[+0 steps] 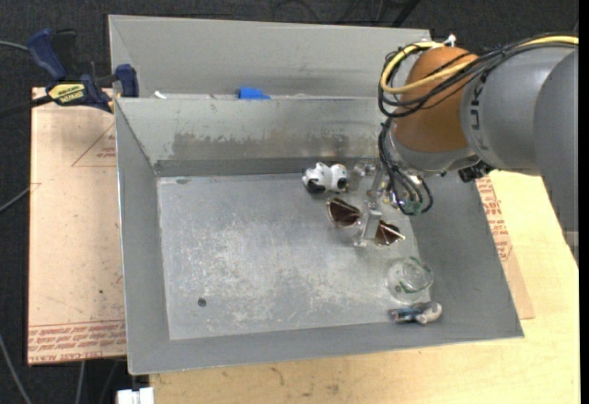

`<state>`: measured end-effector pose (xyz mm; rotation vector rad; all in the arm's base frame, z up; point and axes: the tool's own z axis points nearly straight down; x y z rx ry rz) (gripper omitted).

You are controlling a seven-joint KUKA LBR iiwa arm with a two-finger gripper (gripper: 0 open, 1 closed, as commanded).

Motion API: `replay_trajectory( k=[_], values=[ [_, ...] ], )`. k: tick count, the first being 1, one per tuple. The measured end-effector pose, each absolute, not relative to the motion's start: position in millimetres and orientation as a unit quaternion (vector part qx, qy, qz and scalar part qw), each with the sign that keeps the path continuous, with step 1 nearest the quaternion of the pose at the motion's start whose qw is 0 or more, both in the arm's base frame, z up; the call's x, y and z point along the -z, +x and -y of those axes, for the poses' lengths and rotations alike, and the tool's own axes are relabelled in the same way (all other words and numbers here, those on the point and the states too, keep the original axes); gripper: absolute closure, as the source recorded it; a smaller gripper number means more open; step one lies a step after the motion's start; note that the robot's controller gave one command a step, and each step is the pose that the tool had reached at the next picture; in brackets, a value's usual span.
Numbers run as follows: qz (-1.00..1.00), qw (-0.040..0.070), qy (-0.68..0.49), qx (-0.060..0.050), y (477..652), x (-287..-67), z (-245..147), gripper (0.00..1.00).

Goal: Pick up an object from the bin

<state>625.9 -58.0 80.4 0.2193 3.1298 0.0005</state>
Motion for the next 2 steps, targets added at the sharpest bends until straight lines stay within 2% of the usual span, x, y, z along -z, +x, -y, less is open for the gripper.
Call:
replay_trajectory(
  k=[1, 2],
  values=[
    [-0.964, 0.001, 0.266, 0.0, 610.2, -69.9, 59.8, 1.0],
    [-0.964, 0.001, 0.266, 0.0, 610.3, -69.9, 59.7, 1.0]
  ],
)
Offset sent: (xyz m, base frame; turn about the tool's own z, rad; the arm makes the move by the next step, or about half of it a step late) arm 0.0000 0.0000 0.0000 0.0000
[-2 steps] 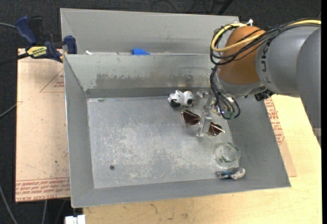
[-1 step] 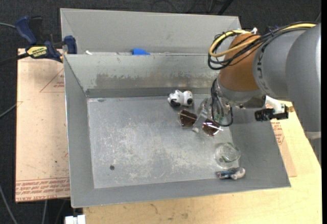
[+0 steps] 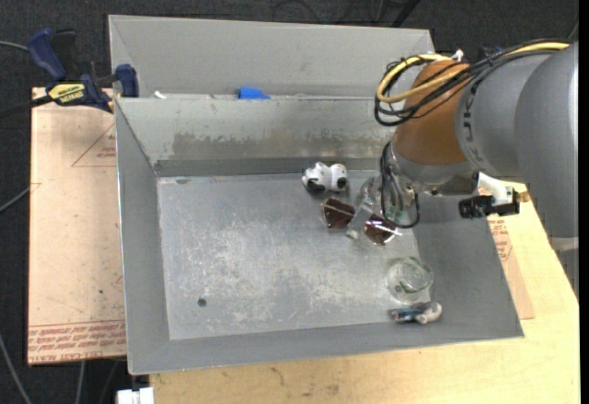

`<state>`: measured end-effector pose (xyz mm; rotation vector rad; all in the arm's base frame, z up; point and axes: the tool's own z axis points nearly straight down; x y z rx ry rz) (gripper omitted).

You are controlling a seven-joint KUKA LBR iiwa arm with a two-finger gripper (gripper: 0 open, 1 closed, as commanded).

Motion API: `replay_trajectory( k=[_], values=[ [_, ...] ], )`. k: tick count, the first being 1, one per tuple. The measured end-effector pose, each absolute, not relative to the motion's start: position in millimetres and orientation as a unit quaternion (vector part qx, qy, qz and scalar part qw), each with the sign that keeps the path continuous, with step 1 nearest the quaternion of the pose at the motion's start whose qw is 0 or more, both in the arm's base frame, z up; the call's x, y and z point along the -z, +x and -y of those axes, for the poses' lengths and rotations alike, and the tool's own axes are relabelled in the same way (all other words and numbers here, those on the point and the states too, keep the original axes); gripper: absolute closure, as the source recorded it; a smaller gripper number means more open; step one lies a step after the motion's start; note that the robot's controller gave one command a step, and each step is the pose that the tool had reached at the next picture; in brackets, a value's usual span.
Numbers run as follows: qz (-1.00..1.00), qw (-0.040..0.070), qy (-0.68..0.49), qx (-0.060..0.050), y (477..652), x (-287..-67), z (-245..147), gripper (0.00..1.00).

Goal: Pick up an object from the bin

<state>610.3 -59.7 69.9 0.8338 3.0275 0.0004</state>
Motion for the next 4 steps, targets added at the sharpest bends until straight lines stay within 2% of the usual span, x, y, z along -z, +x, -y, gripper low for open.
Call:
replay_trajectory(
  k=[1, 2, 4],
  values=[
    [-0.964, -0.001, 0.265, 0.0, 609.3, -72.7, 59.6, 1.0],
    [-0.964, -0.003, 0.265, 0.0, 608.1, -87.3, 59.4, 1.0],
    [-0.964, 0.002, 0.265, -0.001, 610.6, -115.3, 59.6, 1.0]
  ],
)
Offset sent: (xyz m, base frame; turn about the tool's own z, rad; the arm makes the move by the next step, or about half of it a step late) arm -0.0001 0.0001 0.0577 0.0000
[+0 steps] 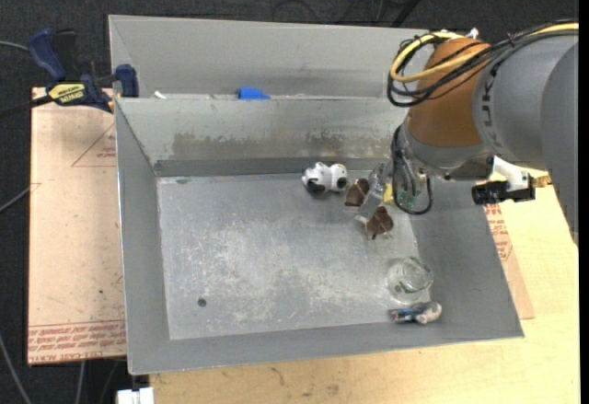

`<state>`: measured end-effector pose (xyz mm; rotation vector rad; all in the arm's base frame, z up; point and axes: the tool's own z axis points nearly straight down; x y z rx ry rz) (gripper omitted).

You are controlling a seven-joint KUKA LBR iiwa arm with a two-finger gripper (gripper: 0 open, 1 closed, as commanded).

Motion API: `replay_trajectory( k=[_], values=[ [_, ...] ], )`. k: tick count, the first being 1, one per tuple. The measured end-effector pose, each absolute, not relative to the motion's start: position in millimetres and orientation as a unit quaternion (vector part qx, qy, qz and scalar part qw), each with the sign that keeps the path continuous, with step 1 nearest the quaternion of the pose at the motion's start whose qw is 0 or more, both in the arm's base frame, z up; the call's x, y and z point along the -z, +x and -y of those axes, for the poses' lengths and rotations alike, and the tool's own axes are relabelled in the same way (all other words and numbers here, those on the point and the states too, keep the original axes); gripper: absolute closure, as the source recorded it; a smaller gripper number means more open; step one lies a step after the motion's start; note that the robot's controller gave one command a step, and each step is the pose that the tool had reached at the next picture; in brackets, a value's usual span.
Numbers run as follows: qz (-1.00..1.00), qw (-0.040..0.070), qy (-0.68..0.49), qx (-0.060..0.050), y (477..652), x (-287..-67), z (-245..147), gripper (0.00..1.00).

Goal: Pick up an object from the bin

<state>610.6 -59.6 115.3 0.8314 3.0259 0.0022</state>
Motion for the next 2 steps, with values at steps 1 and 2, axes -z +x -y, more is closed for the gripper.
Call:
replay_trajectory(
  k=[1, 2],
  values=[
    [-0.964, 0.0, 0.265, 0.0, 609.9, -122.9, 59.5, 1.0],
    [-0.964, -0.002, 0.264, 0.0, 609.1, -140.3, 59.3, 1.0]
  ],
)
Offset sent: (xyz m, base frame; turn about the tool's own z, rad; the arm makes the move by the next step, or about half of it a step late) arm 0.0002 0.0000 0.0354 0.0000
